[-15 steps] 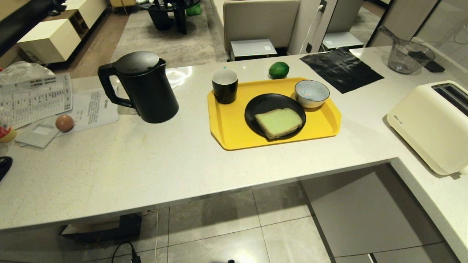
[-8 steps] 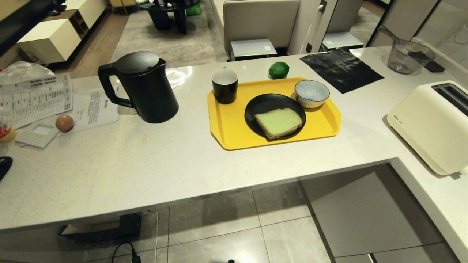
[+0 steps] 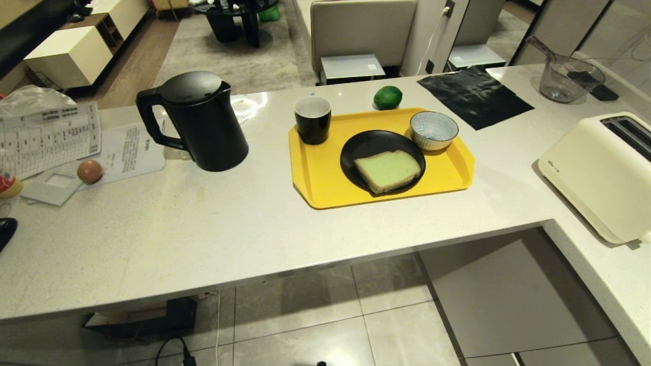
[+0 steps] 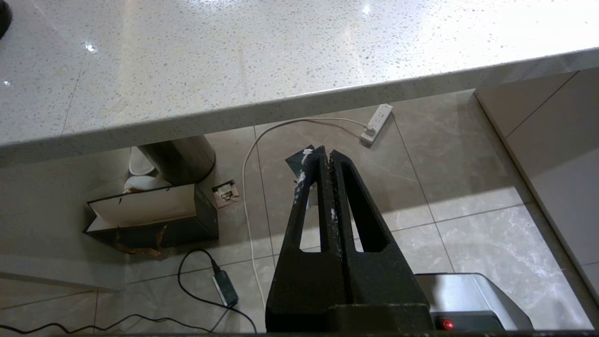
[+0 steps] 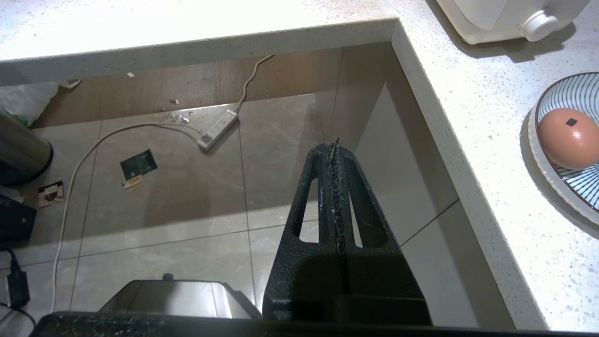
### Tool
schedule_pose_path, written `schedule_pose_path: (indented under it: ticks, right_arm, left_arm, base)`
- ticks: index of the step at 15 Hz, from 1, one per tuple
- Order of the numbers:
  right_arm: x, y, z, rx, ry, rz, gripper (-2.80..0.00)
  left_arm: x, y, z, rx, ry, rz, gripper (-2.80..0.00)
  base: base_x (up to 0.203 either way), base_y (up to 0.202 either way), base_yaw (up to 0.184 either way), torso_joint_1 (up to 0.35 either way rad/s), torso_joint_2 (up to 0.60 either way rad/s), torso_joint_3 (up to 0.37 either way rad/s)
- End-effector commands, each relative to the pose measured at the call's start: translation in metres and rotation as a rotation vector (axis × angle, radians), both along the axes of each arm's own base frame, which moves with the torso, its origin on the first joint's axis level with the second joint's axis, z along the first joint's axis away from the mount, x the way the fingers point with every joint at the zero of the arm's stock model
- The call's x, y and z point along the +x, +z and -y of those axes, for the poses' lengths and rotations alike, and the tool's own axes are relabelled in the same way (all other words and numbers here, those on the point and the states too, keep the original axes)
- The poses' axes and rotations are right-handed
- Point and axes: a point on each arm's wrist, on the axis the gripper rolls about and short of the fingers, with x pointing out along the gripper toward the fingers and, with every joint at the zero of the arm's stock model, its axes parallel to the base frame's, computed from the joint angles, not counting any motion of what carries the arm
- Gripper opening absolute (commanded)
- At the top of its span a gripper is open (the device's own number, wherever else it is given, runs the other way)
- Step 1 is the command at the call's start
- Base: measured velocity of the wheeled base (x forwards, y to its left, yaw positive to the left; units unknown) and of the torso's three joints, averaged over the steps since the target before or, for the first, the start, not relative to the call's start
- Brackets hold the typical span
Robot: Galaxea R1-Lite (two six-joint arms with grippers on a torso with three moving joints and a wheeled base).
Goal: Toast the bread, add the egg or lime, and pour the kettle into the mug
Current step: Pick up the egg
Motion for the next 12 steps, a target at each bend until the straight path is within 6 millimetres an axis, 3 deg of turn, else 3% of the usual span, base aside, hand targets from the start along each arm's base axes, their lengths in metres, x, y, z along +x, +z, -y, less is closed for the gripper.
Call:
schedule_pose_path:
  ticks: [1, 7, 12]
  right_arm:
    - [0.0008, -0.002, 0.0, 0.001, 0.0, -0.009, -2.8]
    - [0.0008, -0.0021, 0.0, 0.001, 0.0, -0.01, -2.8]
    - [0.0008, -0.002, 0.0, 0.001, 0.0, -0.009, -2.8]
  left_arm:
    - [0.0, 0.0, 0.0, 0.0, 0.001, 0.001, -2.8]
    - [0.0, 0.0, 0.0, 0.0, 0.001, 0.001, -2.8]
    - [0.0, 0.0, 0.0, 0.0, 0.001, 0.001, -2.8]
  base:
    - [0.0, 0.0, 0.0, 0.0, 0.0, 0.0]
    - [0.001, 0.002, -0.01, 0.001, 0.0, 0.0]
    - [0.003, 0.009, -0.167, 0.003, 0.0, 0.003]
